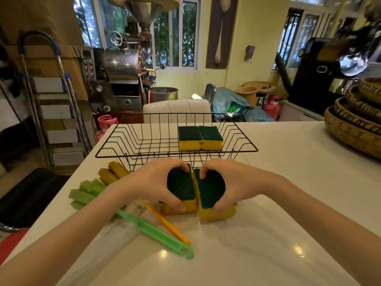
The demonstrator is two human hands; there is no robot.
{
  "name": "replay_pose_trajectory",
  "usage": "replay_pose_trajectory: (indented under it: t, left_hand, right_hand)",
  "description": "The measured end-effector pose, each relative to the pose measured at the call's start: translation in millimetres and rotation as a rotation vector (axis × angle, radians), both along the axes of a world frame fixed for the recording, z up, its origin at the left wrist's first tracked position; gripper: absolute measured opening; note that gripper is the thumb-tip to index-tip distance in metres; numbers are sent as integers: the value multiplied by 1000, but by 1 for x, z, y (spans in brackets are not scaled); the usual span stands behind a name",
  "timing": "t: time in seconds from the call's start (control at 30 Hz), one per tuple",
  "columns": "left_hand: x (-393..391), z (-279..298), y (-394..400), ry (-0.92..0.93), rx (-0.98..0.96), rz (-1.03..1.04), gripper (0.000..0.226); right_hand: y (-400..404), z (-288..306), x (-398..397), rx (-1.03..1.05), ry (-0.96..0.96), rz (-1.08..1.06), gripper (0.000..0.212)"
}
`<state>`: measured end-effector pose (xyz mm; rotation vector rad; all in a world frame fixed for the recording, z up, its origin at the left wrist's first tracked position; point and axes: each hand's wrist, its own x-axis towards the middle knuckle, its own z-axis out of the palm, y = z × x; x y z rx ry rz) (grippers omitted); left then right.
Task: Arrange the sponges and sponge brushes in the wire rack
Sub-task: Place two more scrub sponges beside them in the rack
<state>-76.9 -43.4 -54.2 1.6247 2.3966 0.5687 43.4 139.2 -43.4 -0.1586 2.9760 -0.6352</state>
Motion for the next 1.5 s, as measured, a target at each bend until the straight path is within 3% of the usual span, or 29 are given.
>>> replay_pose_trajectory:
  t: [0.27, 0.6, 0.73, 1.0, 1.23, 1.5]
  left_hand:
    - [-1, 63, -14, 26, 38, -29, 71]
    - [-59, 118, -4, 70, 82, 86, 81]
    - [-97, 112, 3, 78, 57, 114, 80]
    - [-160, 67, 25, 127, -26, 156, 100]
    - [-196, 30, 39, 126, -168, 198, 97]
    - [-212, 13, 43, 163, -281, 211, 96]
  right_hand:
    - [5, 54, 3, -50, 113, 74, 57]
    - [20, 93, -56, -161, 306, 43, 56]
    - [34, 93, -90, -198, 320, 6, 59]
    - [49, 79, -163, -344, 288, -23, 63]
    - [36, 48, -222, -407, 340, -46, 61]
    - [33, 6, -242, -452, 253, -56, 61]
